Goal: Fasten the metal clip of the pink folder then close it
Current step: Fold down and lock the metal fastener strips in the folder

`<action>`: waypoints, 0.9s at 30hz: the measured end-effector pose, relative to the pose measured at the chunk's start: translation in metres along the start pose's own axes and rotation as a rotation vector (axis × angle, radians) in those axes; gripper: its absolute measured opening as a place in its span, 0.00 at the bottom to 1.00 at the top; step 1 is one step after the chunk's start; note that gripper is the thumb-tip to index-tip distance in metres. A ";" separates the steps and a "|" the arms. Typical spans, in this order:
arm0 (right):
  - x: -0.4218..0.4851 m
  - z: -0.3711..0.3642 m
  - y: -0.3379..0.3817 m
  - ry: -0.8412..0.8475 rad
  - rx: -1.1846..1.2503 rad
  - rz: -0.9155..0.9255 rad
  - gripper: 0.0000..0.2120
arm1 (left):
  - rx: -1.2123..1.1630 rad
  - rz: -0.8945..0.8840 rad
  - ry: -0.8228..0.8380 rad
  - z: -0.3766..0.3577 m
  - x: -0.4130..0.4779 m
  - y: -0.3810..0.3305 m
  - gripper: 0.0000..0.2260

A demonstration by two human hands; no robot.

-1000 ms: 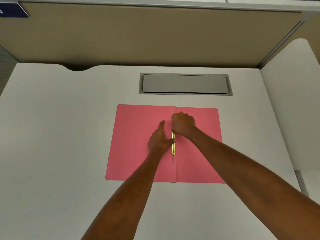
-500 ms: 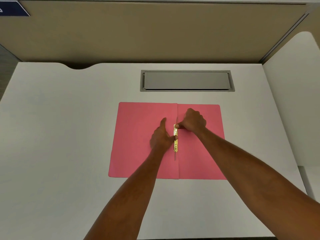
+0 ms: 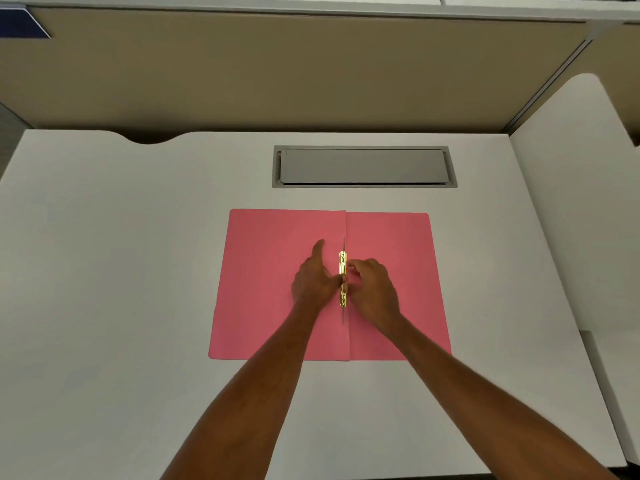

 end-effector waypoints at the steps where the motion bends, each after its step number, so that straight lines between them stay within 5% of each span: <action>1: -0.008 -0.004 0.002 0.013 -0.025 0.026 0.23 | 0.001 -0.004 -0.002 0.000 0.000 0.000 0.45; 8: -0.008 -0.012 0.010 0.123 -0.183 0.066 0.48 | 0.004 -0.015 -0.005 0.002 -0.002 -0.004 0.43; 27: -0.007 -0.011 0.012 0.155 -0.218 0.073 0.41 | 0.016 -0.022 0.020 0.001 -0.001 -0.005 0.44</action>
Point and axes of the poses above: each hand's wrist, its own x-axis towards the middle knuckle, its own z-axis out of the back of the hand, y = z × x, the point moved 6 cm from there along x, towards the middle knuckle, and after that the axes turned 7 degrees about -y, right-handed, at the moved point
